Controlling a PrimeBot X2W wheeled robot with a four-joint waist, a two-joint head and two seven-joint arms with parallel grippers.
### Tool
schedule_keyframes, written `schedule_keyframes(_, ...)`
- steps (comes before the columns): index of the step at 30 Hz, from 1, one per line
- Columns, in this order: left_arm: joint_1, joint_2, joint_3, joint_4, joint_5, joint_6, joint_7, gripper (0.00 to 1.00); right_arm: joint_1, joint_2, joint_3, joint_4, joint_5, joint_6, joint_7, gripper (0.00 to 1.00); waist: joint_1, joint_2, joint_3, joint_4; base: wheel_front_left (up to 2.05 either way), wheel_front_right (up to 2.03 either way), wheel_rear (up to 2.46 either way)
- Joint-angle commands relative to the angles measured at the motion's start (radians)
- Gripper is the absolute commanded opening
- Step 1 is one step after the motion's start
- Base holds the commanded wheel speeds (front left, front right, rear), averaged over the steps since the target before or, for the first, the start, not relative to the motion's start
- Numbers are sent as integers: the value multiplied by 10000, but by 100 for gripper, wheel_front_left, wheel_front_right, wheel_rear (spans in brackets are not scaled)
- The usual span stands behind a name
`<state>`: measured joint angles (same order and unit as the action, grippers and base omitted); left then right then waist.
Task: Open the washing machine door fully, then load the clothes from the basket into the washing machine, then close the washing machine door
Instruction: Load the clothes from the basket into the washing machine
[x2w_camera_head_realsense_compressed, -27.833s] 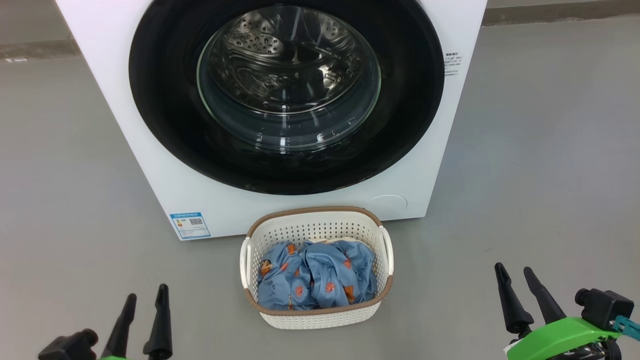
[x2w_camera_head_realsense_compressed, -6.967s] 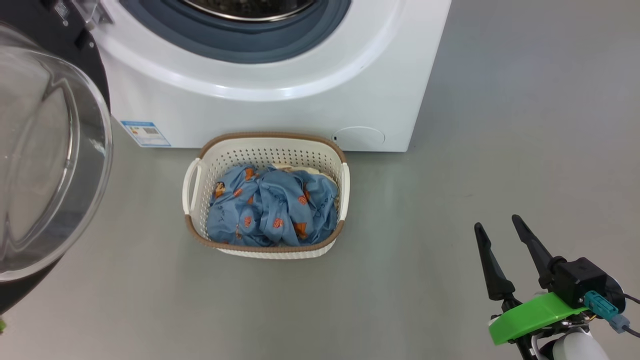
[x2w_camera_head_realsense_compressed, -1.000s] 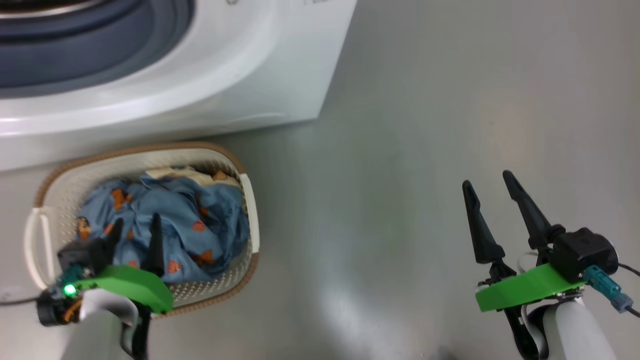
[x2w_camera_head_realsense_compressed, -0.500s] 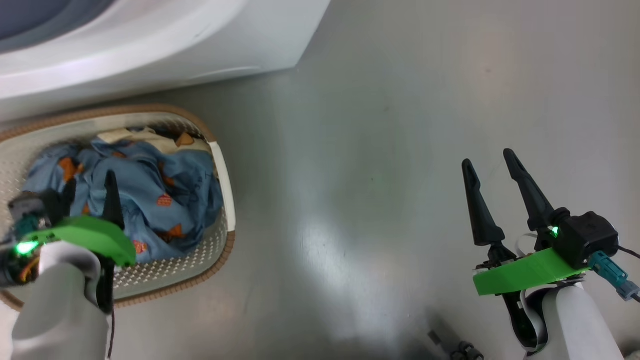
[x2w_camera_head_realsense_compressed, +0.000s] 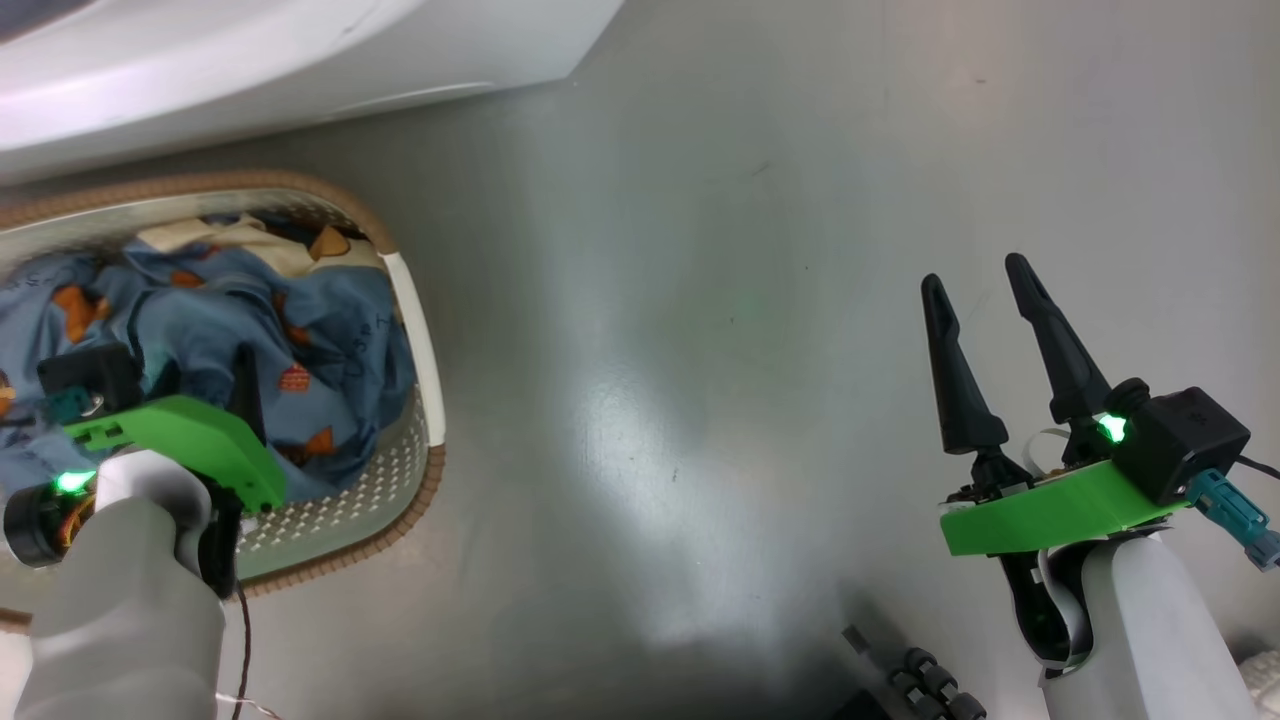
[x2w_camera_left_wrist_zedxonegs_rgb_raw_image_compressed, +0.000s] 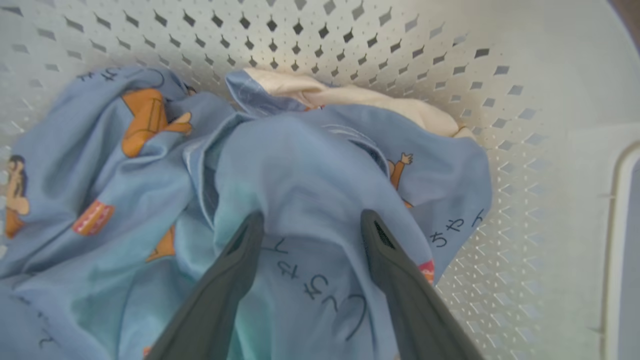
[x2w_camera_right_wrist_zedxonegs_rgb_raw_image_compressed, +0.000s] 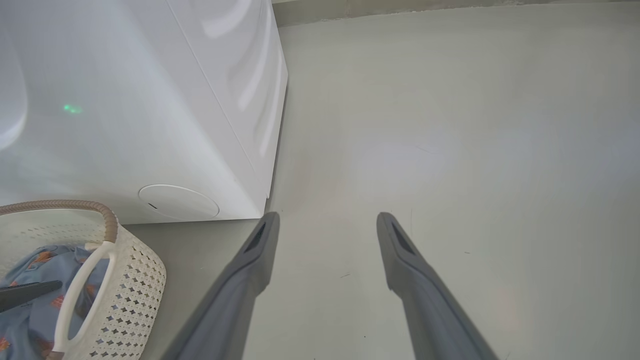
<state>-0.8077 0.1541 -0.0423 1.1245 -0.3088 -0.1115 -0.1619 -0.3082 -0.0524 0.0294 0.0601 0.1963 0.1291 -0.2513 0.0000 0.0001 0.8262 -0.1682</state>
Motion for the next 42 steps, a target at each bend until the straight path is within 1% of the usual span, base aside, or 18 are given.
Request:
schedule_keyframes(1,84,291,164,184,-186,-75,326,100,209,21,269,-161,147,16,-105,100,0,-1,114,-102,0,0,0)
schedule_keyframes(7,-562,378,51,565,-372,-128,1269,100,131,21,380,-180,310,16,-105,100,0,-1,380,-308,0,0,0)
schedule_keyframes(12,-1218,427,-267,796,-241,-137,1983,100,54,21,466,-183,436,16,-105,100,0,-1,670,-488,0,0,0)
schedule_keyframes(15,-1411,445,-348,851,-221,-140,2182,100,30,21,501,-185,479,16,-105,100,0,-1,784,-556,0,0,0)
schedule_keyframes(23,-1874,626,-701,1071,6,46,2621,100,-34,22,638,-186,714,16,-105,100,0,-1,1255,-832,0,0,0)
schedule_keyframes(24,-1895,640,-690,1108,-21,79,2675,95,-41,22,638,-190,736,16,-105,100,0,-1,1308,-863,0,0,0)
schedule_keyframes(25,-1909,639,-672,1133,-53,131,2682,50,-49,22,635,-200,750,16,-105,100,0,-1,1349,-887,0,0,0)
schedule_keyframes(26,-1913,651,-704,1151,-32,175,2670,31,-58,22,633,-207,764,16,-105,100,0,-1,1375,-908,0,0,0)
schedule_keyframes(27,-1911,671,-757,1157,8,194,2617,0,-61,22,630,-209,773,16,-105,100,0,-1,1388,-926,0,0,0)
schedule_keyframes(34,-1768,711,-1079,1224,185,168,2211,0,-124,22,512,-181,806,16,-105,100,0,-1,1169,-867,0,0,0)
schedule_keyframes(42,-1213,669,-1234,1111,190,144,932,0,-164,22,443,-156,723,16,-105,100,0,-1,291,-642,0,0,0)
